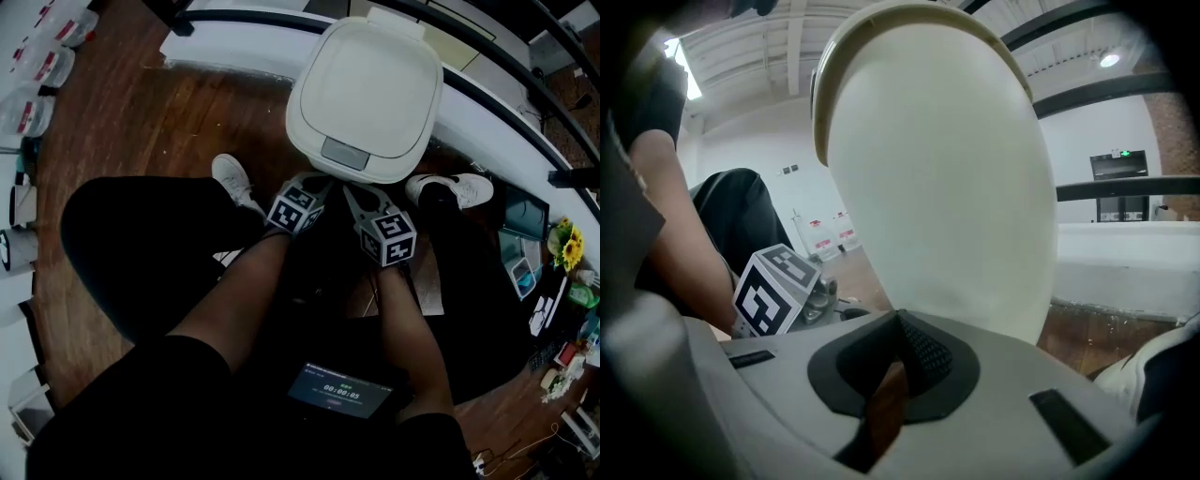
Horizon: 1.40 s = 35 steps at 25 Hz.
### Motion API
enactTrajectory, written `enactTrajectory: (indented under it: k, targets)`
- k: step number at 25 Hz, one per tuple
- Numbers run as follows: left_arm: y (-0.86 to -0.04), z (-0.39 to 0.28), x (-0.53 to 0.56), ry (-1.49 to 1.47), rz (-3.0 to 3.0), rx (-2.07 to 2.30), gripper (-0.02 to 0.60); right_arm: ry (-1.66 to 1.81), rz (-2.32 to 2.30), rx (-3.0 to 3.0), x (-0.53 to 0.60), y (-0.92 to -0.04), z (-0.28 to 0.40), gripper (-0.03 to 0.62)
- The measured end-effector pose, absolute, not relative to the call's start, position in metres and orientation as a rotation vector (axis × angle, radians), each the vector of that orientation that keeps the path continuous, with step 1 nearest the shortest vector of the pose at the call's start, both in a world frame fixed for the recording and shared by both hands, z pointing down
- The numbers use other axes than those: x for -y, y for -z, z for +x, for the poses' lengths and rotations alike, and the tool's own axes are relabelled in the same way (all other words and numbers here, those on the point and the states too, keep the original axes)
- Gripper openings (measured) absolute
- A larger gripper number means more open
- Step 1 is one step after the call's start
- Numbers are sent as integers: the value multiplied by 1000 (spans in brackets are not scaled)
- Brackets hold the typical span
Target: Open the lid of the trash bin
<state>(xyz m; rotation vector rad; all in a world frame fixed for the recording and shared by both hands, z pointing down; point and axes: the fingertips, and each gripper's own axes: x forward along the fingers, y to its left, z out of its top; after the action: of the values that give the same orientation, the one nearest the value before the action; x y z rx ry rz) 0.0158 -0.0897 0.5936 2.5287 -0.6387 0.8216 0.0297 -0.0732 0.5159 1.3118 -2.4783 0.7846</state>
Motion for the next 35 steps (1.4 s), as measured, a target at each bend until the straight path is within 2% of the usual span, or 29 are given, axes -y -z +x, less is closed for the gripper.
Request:
enactTrajectory:
  k: [14, 35]
  targets:
    - [-649, 39, 112, -809, 2430, 661, 32, -912, 1384, 2429, 80, -561, 55, 20]
    - [-694, 67, 129, -822, 2324, 692, 32, -997, 1462, 2389, 88, -581, 71, 20]
